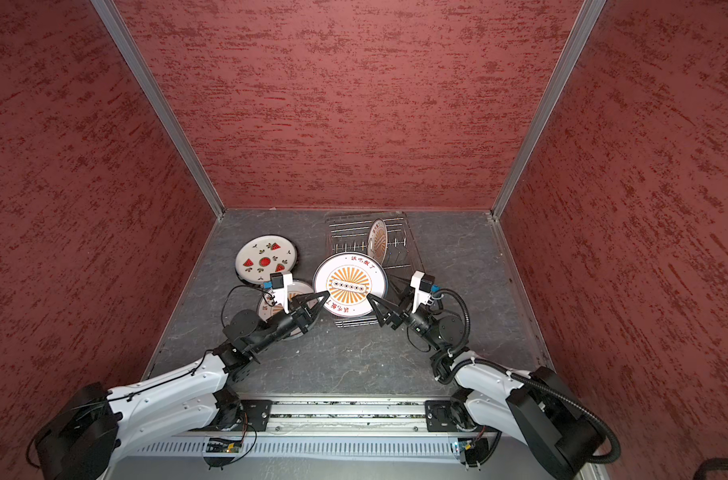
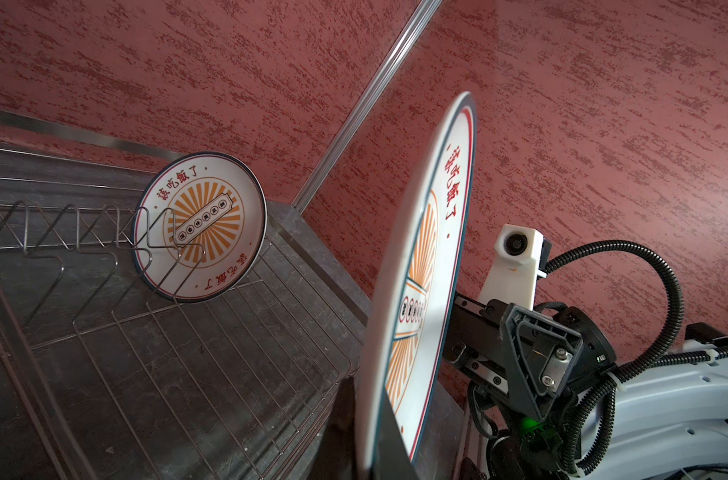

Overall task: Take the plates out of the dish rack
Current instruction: 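Carry the plate toward the sunburst stack with the left gripper while the right gripper withdraws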

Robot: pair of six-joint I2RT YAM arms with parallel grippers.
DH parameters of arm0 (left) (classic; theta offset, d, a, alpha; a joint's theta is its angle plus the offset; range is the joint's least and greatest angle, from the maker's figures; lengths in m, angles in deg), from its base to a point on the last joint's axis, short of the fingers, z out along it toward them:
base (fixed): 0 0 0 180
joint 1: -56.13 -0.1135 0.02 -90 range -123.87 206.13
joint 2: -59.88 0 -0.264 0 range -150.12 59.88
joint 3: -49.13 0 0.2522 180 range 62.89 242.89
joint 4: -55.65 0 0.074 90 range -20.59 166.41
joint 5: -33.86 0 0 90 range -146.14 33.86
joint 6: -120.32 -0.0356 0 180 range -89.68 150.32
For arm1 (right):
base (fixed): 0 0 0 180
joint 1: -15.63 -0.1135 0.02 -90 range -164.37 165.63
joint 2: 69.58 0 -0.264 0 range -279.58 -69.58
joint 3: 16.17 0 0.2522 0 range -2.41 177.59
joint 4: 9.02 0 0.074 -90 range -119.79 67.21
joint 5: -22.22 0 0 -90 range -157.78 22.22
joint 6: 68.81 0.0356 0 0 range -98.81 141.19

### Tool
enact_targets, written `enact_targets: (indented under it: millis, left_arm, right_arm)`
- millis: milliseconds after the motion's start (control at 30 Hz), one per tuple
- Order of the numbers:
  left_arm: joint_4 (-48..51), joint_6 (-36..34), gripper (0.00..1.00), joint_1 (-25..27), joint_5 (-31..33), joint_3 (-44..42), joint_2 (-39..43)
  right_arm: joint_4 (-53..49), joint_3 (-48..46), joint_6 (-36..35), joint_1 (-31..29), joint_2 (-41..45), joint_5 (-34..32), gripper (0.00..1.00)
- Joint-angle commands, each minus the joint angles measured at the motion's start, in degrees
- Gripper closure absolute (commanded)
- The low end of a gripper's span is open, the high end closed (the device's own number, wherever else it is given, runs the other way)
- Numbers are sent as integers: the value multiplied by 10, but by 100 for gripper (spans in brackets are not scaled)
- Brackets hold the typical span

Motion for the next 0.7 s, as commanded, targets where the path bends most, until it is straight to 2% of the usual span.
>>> enact_targets:
  millis: [0,100,300,467,667]
  left_arm:
    - [-27,10,100,-7,13,-7,18]
    - [-22,12,100,-12,29,-13,26]
    - [-33,52,100,-32,64,-35,37]
    - [24,94,100,-64,96,-54,93]
    - [150,117,100,-103,115,-60,197]
  right_arm:
    - [20,19,-9,2,-5,20,1]
    - [8,30,-10,2,-14,36,1]
    - [-40,61,-22,-1,-42,3,1]
    - [-107,115,-44,-29,-80,-15,1]
    - [-148,162,-85,-72,-125,-85,1]
